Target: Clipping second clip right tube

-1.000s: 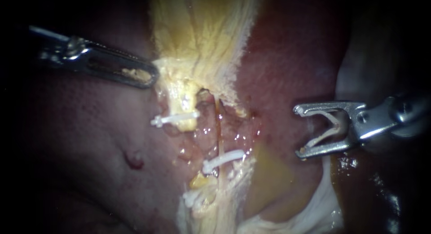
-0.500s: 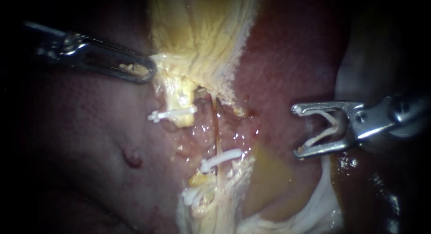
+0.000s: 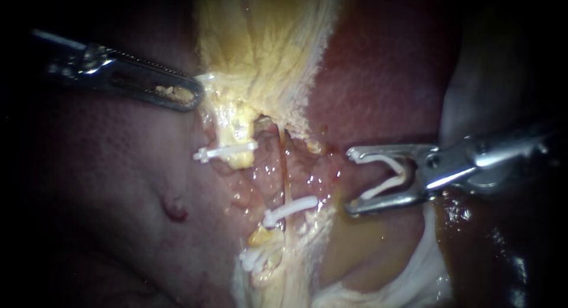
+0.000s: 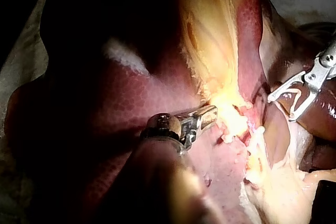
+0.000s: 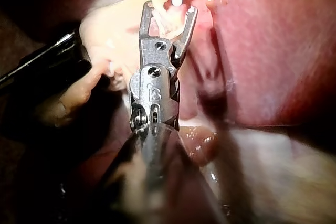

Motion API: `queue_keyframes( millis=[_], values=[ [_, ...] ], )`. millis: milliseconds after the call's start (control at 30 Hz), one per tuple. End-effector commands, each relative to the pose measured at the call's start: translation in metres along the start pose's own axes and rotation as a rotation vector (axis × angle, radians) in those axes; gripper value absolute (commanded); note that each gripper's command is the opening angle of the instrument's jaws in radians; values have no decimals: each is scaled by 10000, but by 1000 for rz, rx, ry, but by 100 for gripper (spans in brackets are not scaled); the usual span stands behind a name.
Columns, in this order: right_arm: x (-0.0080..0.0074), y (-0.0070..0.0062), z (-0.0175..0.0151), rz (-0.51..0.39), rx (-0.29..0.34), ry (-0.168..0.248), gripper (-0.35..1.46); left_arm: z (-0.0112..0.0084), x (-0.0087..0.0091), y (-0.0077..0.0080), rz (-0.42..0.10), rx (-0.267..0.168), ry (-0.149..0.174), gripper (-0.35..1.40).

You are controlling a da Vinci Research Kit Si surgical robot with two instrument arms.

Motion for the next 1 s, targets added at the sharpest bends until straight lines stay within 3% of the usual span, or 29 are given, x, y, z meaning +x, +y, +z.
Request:
queue_keyframes(
  millis=[33,300,533,1000],
  values=[
    [-3,1,6,4,5,0,50,0,0,0,0,0,0,-35],
    [-27,20,42,65,45,7,50,1,2,0,1,-2,-1,-35],
    [-36,38,56,114,102,61,49,2,2,0,1,-2,-1,-35],
    [-35,42,73,148,137,78,49,3,4,-1,1,-4,-1,-35]
  ],
)
